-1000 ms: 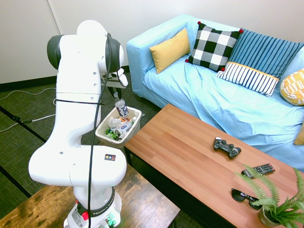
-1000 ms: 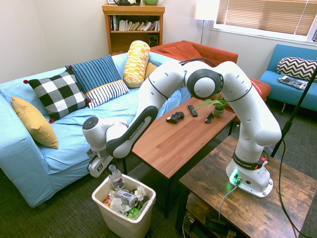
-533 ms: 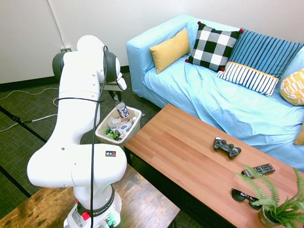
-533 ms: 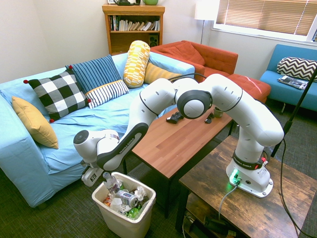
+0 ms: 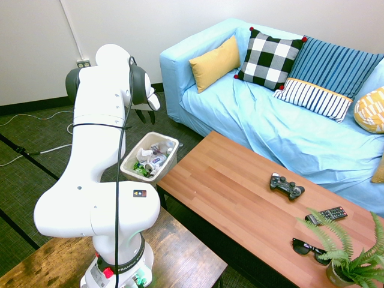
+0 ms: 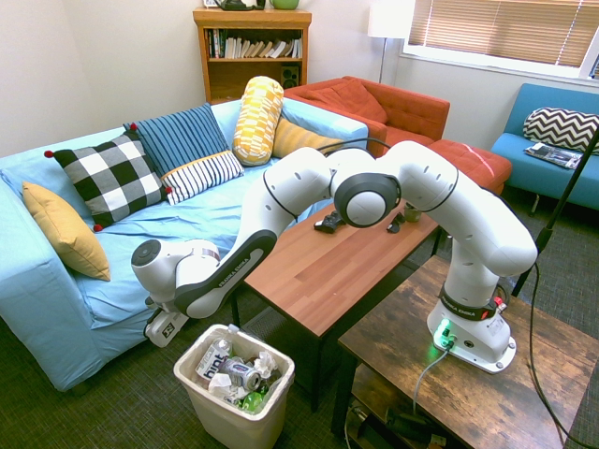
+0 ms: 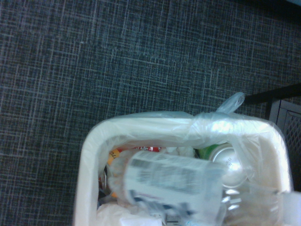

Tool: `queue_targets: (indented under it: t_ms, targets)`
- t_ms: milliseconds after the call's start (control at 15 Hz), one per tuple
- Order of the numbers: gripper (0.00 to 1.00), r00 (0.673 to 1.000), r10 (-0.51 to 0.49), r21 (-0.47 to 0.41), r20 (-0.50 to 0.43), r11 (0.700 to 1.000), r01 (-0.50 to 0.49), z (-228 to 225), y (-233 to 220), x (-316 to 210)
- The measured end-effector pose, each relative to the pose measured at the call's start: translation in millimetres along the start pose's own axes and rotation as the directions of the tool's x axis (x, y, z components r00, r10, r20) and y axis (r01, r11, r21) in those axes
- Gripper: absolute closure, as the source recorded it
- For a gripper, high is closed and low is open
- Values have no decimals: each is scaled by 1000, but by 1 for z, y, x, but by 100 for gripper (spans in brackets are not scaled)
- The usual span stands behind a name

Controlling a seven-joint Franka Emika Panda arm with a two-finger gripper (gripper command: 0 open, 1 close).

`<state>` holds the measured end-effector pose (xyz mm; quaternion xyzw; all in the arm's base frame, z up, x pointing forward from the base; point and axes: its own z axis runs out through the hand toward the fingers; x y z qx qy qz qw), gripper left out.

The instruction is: Throw the bottle in the trash bin

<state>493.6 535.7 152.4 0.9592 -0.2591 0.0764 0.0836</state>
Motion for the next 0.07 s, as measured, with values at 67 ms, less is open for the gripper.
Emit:
queue_targets:
  t_ms: [67]
  targets:
    - [0, 1000, 6, 0, 0, 1000, -6, -1, 1, 0]
